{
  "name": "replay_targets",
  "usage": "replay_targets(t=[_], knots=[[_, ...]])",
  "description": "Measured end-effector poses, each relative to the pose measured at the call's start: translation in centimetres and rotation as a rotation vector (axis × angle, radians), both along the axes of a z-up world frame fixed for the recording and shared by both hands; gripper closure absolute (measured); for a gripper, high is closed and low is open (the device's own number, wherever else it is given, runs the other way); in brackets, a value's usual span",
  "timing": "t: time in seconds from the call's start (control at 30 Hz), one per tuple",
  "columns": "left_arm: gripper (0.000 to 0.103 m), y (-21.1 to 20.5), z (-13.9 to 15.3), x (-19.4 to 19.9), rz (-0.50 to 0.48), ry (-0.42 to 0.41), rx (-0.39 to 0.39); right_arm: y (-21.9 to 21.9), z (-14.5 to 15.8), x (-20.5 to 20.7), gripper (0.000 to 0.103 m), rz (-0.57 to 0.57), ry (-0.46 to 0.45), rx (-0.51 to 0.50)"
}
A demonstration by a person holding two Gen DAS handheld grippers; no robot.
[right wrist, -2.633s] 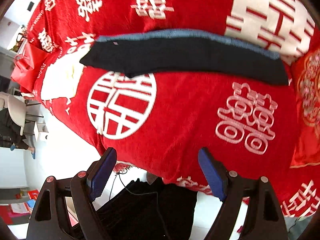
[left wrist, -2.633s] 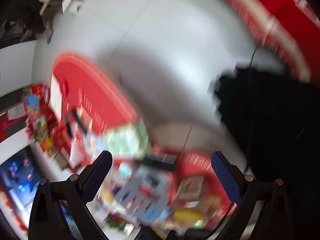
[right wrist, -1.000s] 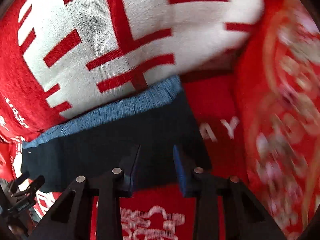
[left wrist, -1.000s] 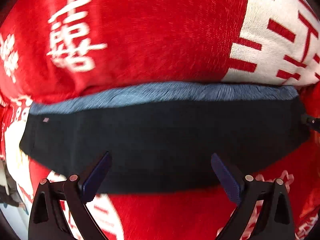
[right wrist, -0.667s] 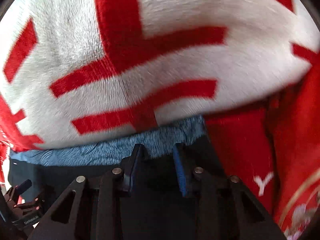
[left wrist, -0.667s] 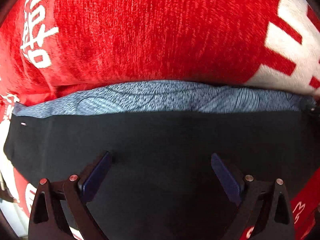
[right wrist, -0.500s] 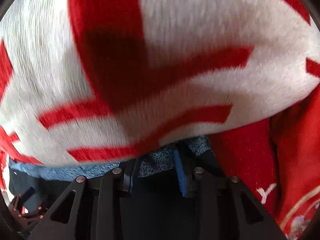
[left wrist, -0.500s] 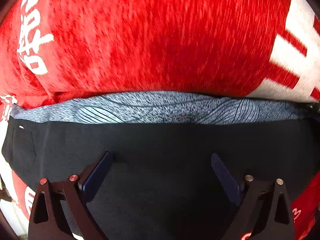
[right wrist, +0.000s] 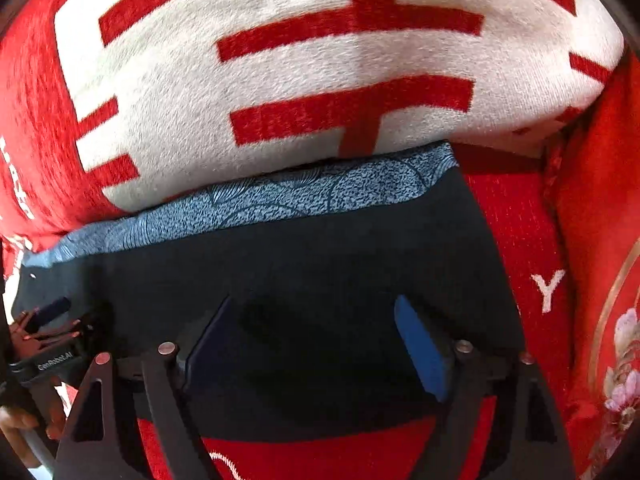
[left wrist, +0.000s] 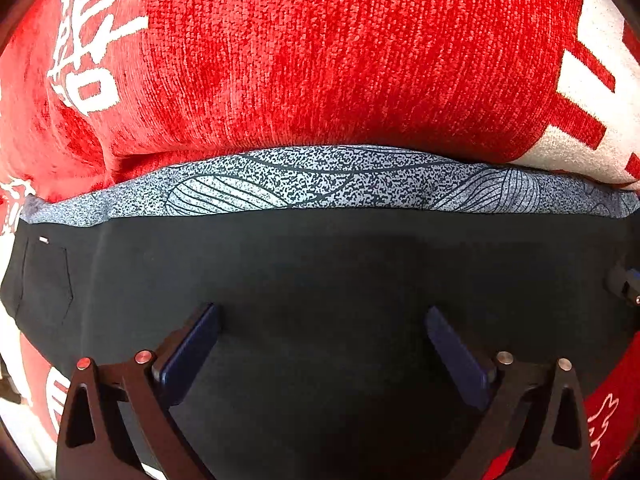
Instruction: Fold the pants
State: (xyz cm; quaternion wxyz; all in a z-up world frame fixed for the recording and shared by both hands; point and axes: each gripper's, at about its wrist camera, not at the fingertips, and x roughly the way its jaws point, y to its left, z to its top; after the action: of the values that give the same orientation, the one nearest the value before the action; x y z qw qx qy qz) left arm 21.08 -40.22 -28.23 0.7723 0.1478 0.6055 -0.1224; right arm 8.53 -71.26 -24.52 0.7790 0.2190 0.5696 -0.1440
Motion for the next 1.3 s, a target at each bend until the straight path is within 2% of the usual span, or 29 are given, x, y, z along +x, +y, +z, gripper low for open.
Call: replay_targets(t=[0.1,0.23,0.57,0.63,0.7,0.93,1.1,1.3], knots=[[0.0,-0.3,0.7,0.6,-0.002,0.026,0.024,0.0,1.0,-1.0,0.019,-0.042,-0.027,0.094],[0.0,-1.1,1.1,0.0,-0.022,0.011,0.057,-0.7,1.0,-3.2,0.019,-0.091,-0.038,0.156],[0.0,-0.9,-0.1,-0.9,-0.007,0.026,0.065,-2.0,-0.4,-2.0,0.015,-0.108,-0.04,0.166],[0.0,-1.0,0.0,-1.0,-0.003,0.031,0.064,-1.8,-0.6,-1.7,0.01,-0.094,-0.047,0.176],[0.0,-0.5,-0.3,-0.7,0.003,0.038,0.06,-0.3,-1.7,-0.1,0.001,-0.072,-0.046,0.183],[0.0,0.2,-1.1,0.1,-0.001,0.036,0.063,2.1,-2.6,1.7,0.001,-0.035,0.002,0.115],[0.0,-0.1,-1.1,-0.1,-0.003,0.032,0.072,5.7,-3.3,3.0,0.001,0.113,0.091,-0.07],[0.0,0.0,-1.4,0.3,-0.005,0.06,0.066,6.1,-3.5,3.4,0.0,0.061,0.089,-0.077]])
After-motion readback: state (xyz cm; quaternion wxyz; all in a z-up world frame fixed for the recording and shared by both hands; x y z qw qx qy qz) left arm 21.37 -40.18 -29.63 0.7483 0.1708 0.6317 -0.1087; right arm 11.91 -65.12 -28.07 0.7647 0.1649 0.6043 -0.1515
